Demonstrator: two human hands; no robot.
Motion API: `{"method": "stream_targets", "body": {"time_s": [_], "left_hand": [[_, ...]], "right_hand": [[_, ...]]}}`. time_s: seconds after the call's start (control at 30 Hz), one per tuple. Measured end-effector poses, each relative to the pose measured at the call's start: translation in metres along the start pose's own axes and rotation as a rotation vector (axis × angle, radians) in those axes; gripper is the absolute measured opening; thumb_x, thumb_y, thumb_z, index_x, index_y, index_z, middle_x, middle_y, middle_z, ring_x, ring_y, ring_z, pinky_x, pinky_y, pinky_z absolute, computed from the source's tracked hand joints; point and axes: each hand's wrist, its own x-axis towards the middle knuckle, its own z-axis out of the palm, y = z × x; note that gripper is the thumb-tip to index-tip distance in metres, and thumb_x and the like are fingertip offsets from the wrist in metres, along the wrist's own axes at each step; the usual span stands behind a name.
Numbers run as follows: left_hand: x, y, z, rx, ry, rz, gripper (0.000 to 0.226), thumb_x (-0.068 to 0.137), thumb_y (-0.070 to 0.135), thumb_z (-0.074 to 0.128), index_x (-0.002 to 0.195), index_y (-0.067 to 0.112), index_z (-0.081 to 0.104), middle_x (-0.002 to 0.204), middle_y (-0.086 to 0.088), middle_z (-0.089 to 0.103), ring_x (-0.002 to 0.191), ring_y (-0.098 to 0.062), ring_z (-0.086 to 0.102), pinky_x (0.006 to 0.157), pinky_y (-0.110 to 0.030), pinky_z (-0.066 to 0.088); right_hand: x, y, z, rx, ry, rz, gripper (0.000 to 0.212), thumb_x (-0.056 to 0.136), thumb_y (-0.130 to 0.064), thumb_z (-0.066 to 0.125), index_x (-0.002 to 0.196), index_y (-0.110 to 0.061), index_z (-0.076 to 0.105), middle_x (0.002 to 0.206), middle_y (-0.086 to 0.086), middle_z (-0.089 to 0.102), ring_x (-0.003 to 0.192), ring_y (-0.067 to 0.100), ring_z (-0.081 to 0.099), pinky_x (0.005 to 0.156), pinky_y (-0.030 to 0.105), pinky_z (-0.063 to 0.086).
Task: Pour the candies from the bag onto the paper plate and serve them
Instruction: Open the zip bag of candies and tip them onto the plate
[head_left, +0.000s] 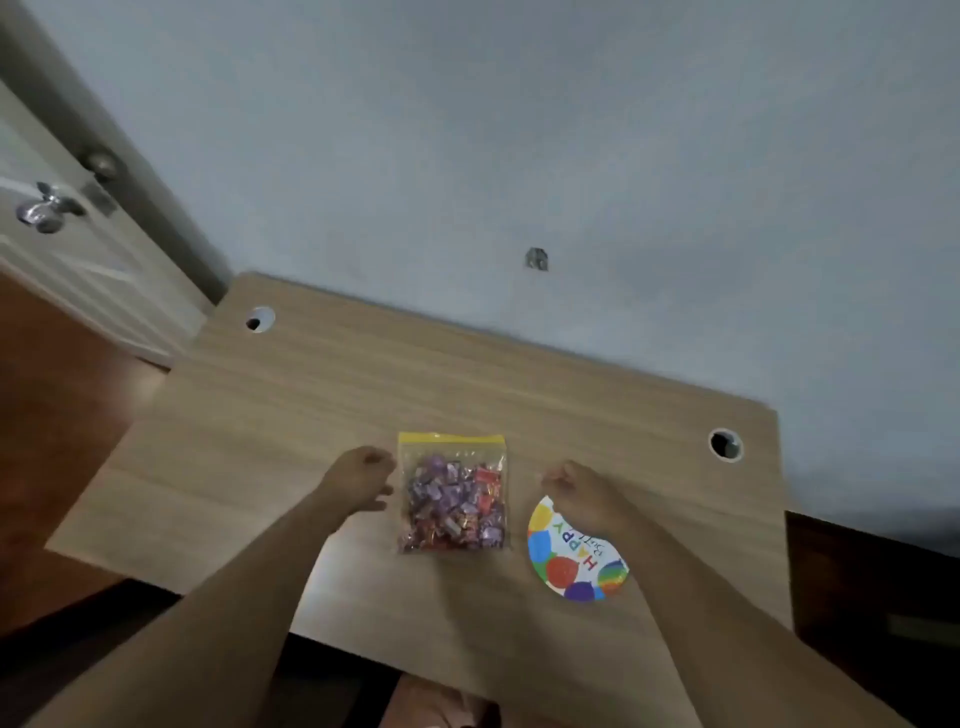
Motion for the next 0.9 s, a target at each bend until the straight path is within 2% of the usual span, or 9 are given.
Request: {"method": "stream_targets", "body": {"time_s": [0.1, 0.23, 0.33, 0.43, 0.6, 0.67, 0.73, 0.8, 0.9], "left_hand": [[0.001, -0.025, 0.024, -0.251, -0.093, -0.181, 0.007, 0.109, 0.013, 0.054, 0.106, 0.017, 0.059, 0.088, -0.010, 0.072, 0.081, -0.025, 0.061, 0.069, -0.033, 0.053], [0.007, -0.053, 0.051, -0.342, 0.010, -0.137, 0.020, 0.105, 0.007, 0.063, 0.114, 0.019, 0.049, 0.110, -0.022, 0.062, 0.070, -0.023, 0.059, 0.058, -0.036, 0.055], [0.007, -0.065, 0.066, -0.309, 0.062, -0.088, 0.020, 0.104, 0.010, 0.065, 0.092, 0.024, 0.056, 0.110, -0.019, 0.066, 0.086, -0.027, 0.066, 0.075, -0.037, 0.060], [0.010, -0.070, 0.074, -0.414, 0.022, -0.137, 0.025, 0.102, 0.018, 0.071, 0.122, 0.021, 0.057, 0.119, -0.017, 0.071, 0.102, -0.030, 0.069, 0.089, -0.041, 0.055], [0.007, -0.068, 0.082, -0.431, -0.054, -0.125, 0.022, 0.101, 0.029, 0.074, 0.120, 0.020, 0.075, 0.115, -0.007, 0.081, 0.105, -0.027, 0.077, 0.089, -0.038, 0.064], [0.004, -0.064, 0.083, -0.390, -0.034, -0.080, 0.020, 0.104, 0.026, 0.069, 0.116, 0.015, 0.080, 0.109, -0.009, 0.081, 0.096, -0.025, 0.075, 0.080, -0.033, 0.064], [-0.001, -0.057, 0.082, -0.297, -0.032, 0.027, 0.020, 0.106, 0.025, 0.066, 0.110, 0.017, 0.084, 0.101, -0.003, 0.079, 0.081, -0.009, 0.074, 0.068, -0.023, 0.060], [-0.010, -0.050, 0.080, -0.168, -0.032, 0.160, 0.024, 0.107, 0.024, 0.065, 0.116, 0.015, 0.085, 0.106, 0.001, 0.081, 0.079, 0.009, 0.074, 0.083, -0.028, 0.061], [-0.022, -0.041, 0.074, 0.058, 0.004, 0.358, 0.027, 0.107, 0.019, 0.064, 0.115, 0.004, 0.084, 0.108, -0.012, 0.084, 0.100, -0.017, 0.076, 0.098, -0.036, 0.055]], "right_hand": [[0.005, 0.008, 0.048, 0.099, -0.105, 0.001, 0.034, 0.109, -0.041, 0.059, 0.126, -0.012, 0.067, 0.129, 0.008, 0.074, 0.123, 0.028, 0.071, 0.104, 0.043, 0.057], [0.009, 0.009, 0.086, 0.165, -0.162, -0.028, 0.030, 0.109, -0.041, 0.057, 0.133, -0.026, 0.065, 0.115, -0.019, 0.066, 0.123, 0.016, 0.065, 0.099, 0.033, 0.048], [0.008, 0.008, 0.106, 0.247, -0.182, 0.046, 0.062, 0.104, -0.050, 0.058, 0.161, -0.029, 0.046, 0.140, -0.009, 0.067, 0.133, 0.018, 0.063, 0.113, 0.039, 0.049], [0.005, 0.013, 0.120, 0.340, -0.202, 0.122, 0.079, 0.098, -0.060, 0.062, 0.168, -0.033, 0.037, 0.161, -0.005, 0.057, 0.147, 0.022, 0.057, 0.125, 0.047, 0.044], [-0.003, 0.017, 0.117, 0.431, -0.215, 0.107, 0.062, 0.102, -0.055, 0.064, 0.158, -0.033, 0.050, 0.158, -0.007, 0.060, 0.146, 0.017, 0.058, 0.126, 0.046, 0.043], [-0.005, 0.020, 0.109, 0.408, -0.198, 0.100, 0.063, 0.106, -0.052, 0.061, 0.162, -0.027, 0.046, 0.163, -0.004, 0.056, 0.151, 0.020, 0.054, 0.127, 0.046, 0.042], [-0.009, 0.021, 0.097, 0.353, -0.142, 0.112, 0.072, 0.106, -0.056, 0.057, 0.169, -0.027, 0.036, 0.170, -0.003, 0.048, 0.154, 0.022, 0.050, 0.127, 0.044, 0.041], [-0.014, 0.020, 0.080, 0.287, -0.045, 0.113, 0.076, 0.105, -0.059, 0.056, 0.171, -0.028, 0.031, 0.173, -0.002, 0.042, 0.154, 0.026, 0.051, 0.123, 0.039, 0.042], [-0.024, 0.015, 0.055, 0.259, 0.128, 0.008, 0.073, 0.108, -0.047, 0.060, 0.169, -0.021, 0.031, 0.173, 0.004, 0.039, 0.158, 0.027, 0.043, 0.124, 0.037, 0.036]]}}
